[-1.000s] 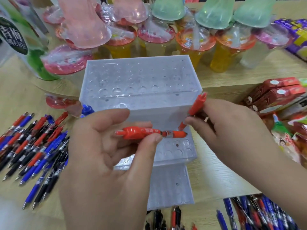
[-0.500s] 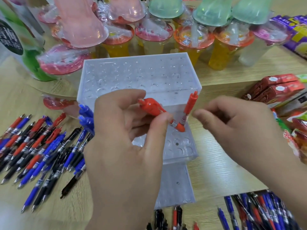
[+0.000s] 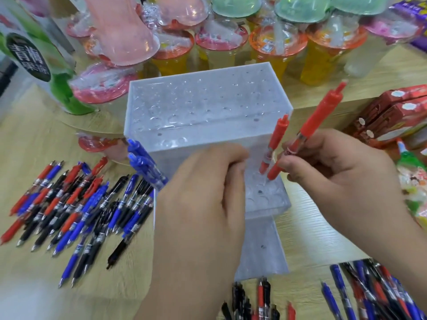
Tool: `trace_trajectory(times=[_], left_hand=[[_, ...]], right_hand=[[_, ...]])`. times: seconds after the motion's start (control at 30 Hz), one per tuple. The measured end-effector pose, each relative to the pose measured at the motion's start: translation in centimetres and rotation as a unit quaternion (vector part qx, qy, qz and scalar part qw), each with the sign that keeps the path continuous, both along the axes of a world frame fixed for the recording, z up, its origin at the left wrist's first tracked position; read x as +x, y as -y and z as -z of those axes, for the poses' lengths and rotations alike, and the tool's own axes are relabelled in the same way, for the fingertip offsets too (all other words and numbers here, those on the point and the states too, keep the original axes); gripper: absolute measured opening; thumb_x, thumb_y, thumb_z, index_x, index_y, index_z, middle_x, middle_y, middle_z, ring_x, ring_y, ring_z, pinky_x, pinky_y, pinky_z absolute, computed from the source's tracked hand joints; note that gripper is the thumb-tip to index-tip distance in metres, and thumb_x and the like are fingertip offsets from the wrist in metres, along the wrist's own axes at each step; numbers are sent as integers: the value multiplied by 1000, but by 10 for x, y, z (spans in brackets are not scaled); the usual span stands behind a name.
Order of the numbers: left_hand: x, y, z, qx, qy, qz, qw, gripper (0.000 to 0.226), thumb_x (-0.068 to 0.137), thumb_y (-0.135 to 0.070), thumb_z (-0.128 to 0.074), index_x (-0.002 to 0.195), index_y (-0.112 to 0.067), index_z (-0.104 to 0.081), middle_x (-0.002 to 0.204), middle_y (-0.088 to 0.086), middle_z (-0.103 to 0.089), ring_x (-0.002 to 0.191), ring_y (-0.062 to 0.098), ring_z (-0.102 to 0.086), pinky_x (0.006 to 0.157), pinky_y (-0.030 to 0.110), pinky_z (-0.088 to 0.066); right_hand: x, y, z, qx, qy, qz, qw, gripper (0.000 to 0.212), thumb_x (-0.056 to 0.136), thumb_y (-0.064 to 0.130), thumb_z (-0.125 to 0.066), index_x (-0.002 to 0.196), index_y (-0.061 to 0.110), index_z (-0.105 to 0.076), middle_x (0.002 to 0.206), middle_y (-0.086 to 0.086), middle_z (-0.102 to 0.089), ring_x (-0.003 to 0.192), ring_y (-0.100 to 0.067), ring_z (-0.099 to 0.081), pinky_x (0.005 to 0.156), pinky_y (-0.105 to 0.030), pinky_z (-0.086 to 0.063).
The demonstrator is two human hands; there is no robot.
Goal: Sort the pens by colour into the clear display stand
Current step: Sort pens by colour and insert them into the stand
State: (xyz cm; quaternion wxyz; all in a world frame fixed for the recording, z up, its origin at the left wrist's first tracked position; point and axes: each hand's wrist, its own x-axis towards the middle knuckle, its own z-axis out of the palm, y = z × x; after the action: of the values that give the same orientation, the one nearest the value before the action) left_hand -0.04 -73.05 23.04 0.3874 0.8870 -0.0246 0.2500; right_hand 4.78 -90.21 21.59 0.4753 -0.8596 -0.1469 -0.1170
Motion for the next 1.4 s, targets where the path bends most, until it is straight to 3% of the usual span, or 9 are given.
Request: trace_trajectory(times=[0.2, 0.3, 0.5, 0.67, 0.83, 1.03, 1.2, 1.27, 1.4], left_hand=[[-10, -7, 35, 180, -107, 11, 978, 24, 83, -27, -62, 105, -21, -71, 104, -7, -66, 92, 20, -60, 75, 32, -52], [-11, -6, 41, 199, -97, 2, 975, 25, 80, -26, -65, 101, -16, -73, 103, -4, -67, 91, 23, -60, 74, 34, -53], [-14, -13, 44, 205, -108, -2, 973, 35, 85, -36, -52, 101, -14, -74, 107, -2, -68, 100, 19, -55, 86, 33, -45], [-12, -16, 45, 202, -96, 3, 975, 40, 84, -42, -51, 102, -15, -75, 108, -3, -69, 101, 16, -50, 85, 27, -40], [-11, -18, 44, 211, -90, -7, 973, 30, 78, -37, -76, 99, -16, -75, 106, -4, -70, 98, 15, -49, 80, 26, -38], [-14, -18, 37, 220, -121, 10, 968, 32, 79, -35, -68, 105, -16, -74, 110, -4, -69, 100, 20, -60, 85, 24, -41], [-53, -16, 28, 124, -56, 35, 990, 22, 90, -24, -66, 111, -20, -71, 114, -6, -64, 101, 15, -60, 94, 20, -43], [-79, -20, 37, 44, -59, 57, 996, 18, 89, -29, -62, 106, -33, -66, 111, -14, -61, 92, 10, -60, 86, 27, -49], [-138, -18, 80, -88, -137, 2, 987, 10, 80, -33, -64, 87, -40, -67, 90, -18, -64, 74, 6, -59, 69, 14, -45]], right_hand=[[1, -1, 2, -43, 29, 21, 998, 14, 82, 41, -69, 92, 35, -61, 71, 30, -64, 74, 13, -63, 67, -2, -44], [1, 0, 5, -87, 44, 13, 995, 10, 85, 35, -66, 94, 34, -63, 80, 34, -60, 77, 15, -61, 69, -3, -44], [2, -3, 17, -190, -8, 17, 982, 18, 79, 47, -63, 85, 31, -68, 75, 16, -65, 63, -4, -57, 62, -32, -48], [5, -6, 13, -227, -12, 26, 973, 22, 76, 55, -62, 75, 39, -46, 73, 16, -45, 65, 4, -47, 55, -28, -35], [3, -2, 8, -195, -26, 17, 980, 24, 77, 59, -61, 81, 35, -59, 78, 18, -54, 72, 0, -57, 62, -30, -49], [5, -1, 11, -209, 5, 16, 978, 22, 83, 51, -59, 81, 30, -58, 77, 14, -55, 70, -6, -55, 61, -38, -50], [-37, 16, 12, -116, -10, 35, 993, 21, 86, 54, -57, 99, 38, -61, 83, 16, -60, 76, -4, -58, 63, -17, -44], [-75, 25, 27, -72, -42, 43, 996, 13, 85, 49, -57, 95, 42, -61, 81, 12, -62, 76, -7, -59, 64, -13, -43], [-144, 43, 99, -104, -176, 77, 976, 4, 86, 42, -64, 88, 43, -61, 79, 14, -65, 73, -6, -60, 60, -12, -43]])
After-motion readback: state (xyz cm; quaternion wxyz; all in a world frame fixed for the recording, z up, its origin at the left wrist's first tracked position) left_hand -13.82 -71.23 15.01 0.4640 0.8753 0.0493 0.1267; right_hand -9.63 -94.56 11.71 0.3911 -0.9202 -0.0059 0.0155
